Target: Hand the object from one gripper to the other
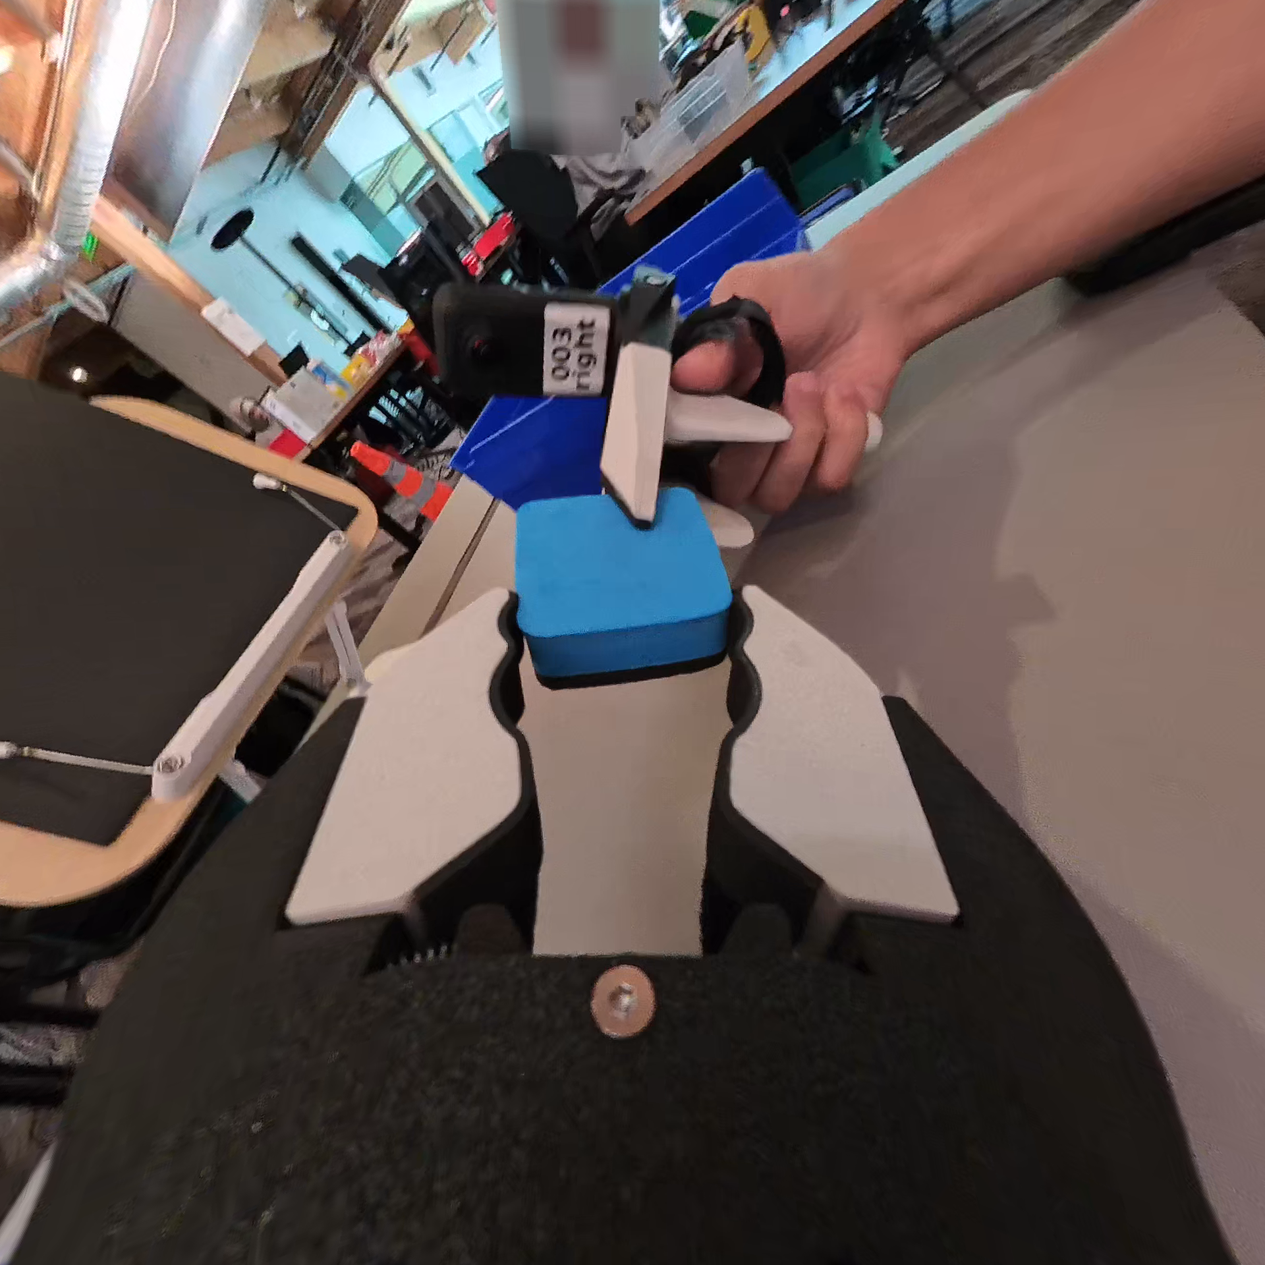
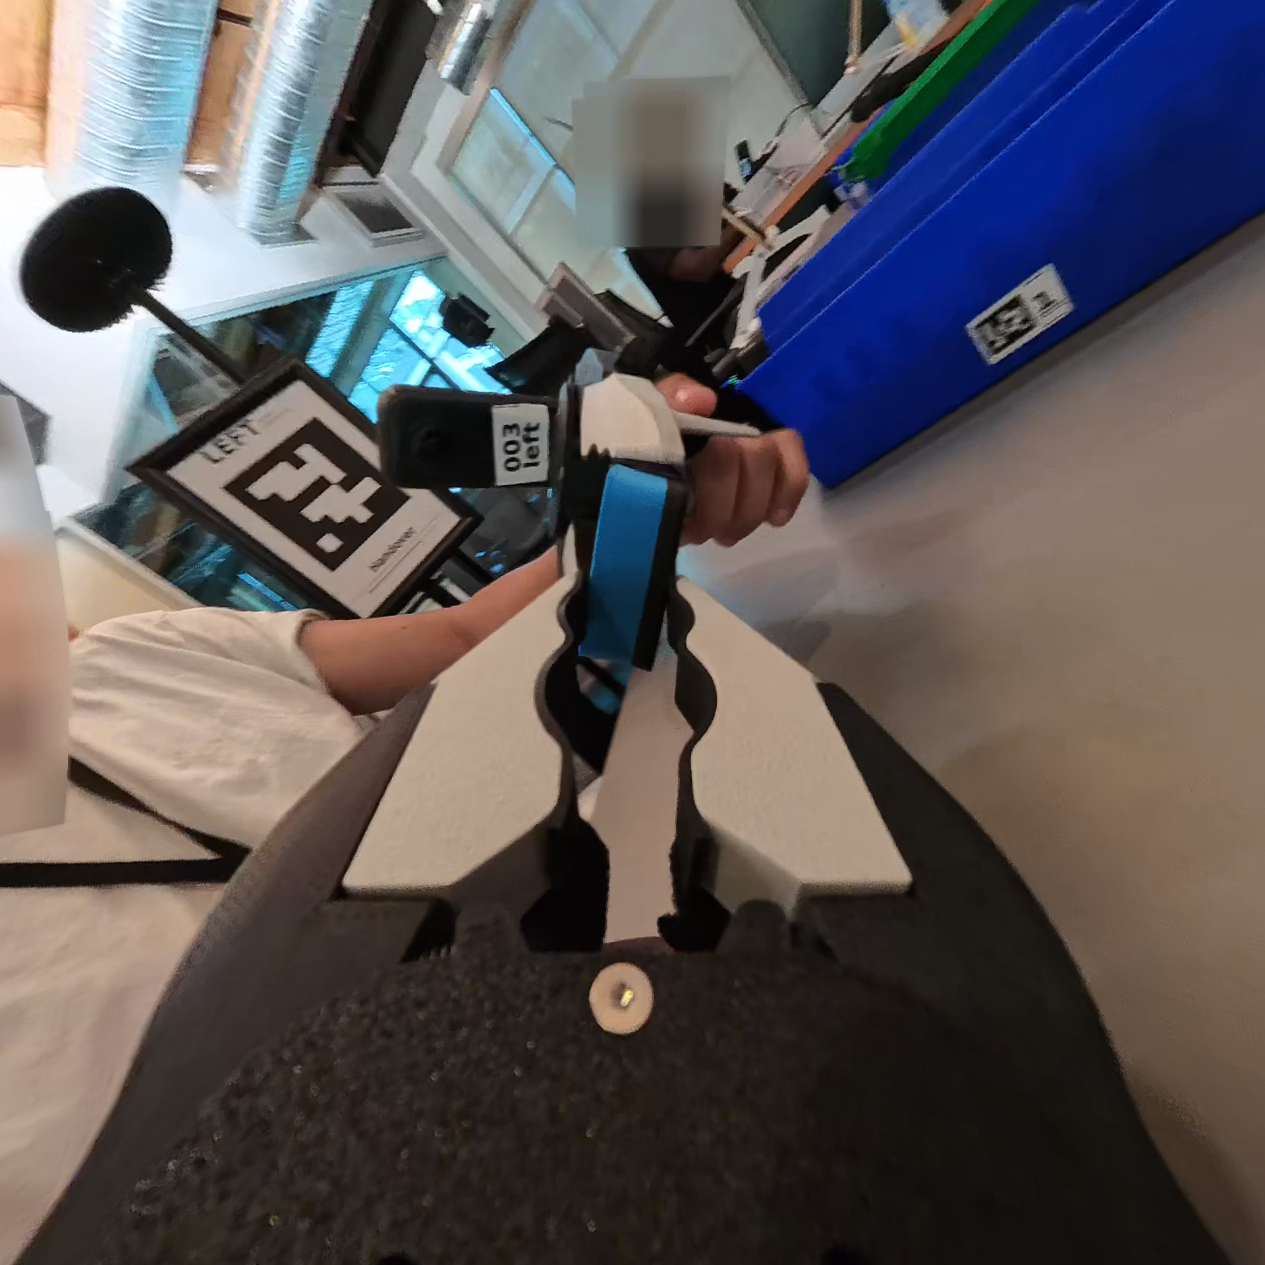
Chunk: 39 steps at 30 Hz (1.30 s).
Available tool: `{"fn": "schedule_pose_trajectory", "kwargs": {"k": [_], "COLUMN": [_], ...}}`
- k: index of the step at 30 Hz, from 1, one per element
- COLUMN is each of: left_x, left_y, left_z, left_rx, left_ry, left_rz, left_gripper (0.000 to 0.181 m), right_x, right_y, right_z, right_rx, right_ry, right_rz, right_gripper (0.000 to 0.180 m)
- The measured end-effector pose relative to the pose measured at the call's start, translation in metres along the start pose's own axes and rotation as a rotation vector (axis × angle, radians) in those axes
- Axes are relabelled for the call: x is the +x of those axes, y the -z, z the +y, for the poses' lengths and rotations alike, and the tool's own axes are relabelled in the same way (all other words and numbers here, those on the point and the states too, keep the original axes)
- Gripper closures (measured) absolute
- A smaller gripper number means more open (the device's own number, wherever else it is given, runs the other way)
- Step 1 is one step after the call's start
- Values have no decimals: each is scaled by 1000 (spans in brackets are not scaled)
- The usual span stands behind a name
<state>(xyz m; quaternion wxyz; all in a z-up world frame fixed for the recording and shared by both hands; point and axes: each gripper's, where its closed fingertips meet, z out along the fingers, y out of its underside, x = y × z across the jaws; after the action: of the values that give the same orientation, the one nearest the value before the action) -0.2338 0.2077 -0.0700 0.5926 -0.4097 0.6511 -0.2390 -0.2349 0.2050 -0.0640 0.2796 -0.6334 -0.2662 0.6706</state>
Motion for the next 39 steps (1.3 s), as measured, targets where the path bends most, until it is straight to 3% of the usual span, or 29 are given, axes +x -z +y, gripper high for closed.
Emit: {"fn": "schedule_pose_trajectory", "kwargs": {"k": [3, 7, 11, 13, 16, 20, 25, 31, 39], "left_x": [-11, -17, 20, 27, 11, 4, 6, 6, 6], "left_y": [3, 15, 30, 43, 62, 70, 69, 67, 68], "left_z": [9, 41, 60, 64, 67, 86, 88, 88, 88], "left_rx": [-13, -184, -306, -317, -257, -308, -327, -423, -487], "left_ry": [189, 680, 1004, 1071, 1061, 1062, 1052, 869, 748], "left_rz": [-101, -271, -272, -314, -404, -411, -408, -457, -502], "left_gripper": [118, 125, 129, 131, 132, 132, 134, 134, 133], "right_x": [13, -12, -28, -27, -19, -1, 18, 24, 27], "right_y": [15, 72, 197, 267, 358, 399, 426, 429, 431], "right_z": [-17, -72, -105, -90, -40, 18, 64, 79, 80], "right_rx": [35, 97, 53, -44, -249, -364, -597, -746, -739], "right_ry": [98, 310, 456, 395, 135, -192, -378, -424, -394], "right_rz": [202, 524, 1111, 1384, 1690, 1746, 1865, 1931, 1924], "right_gripper": [158, 158, 157, 157, 157, 157, 157, 157, 153]}}
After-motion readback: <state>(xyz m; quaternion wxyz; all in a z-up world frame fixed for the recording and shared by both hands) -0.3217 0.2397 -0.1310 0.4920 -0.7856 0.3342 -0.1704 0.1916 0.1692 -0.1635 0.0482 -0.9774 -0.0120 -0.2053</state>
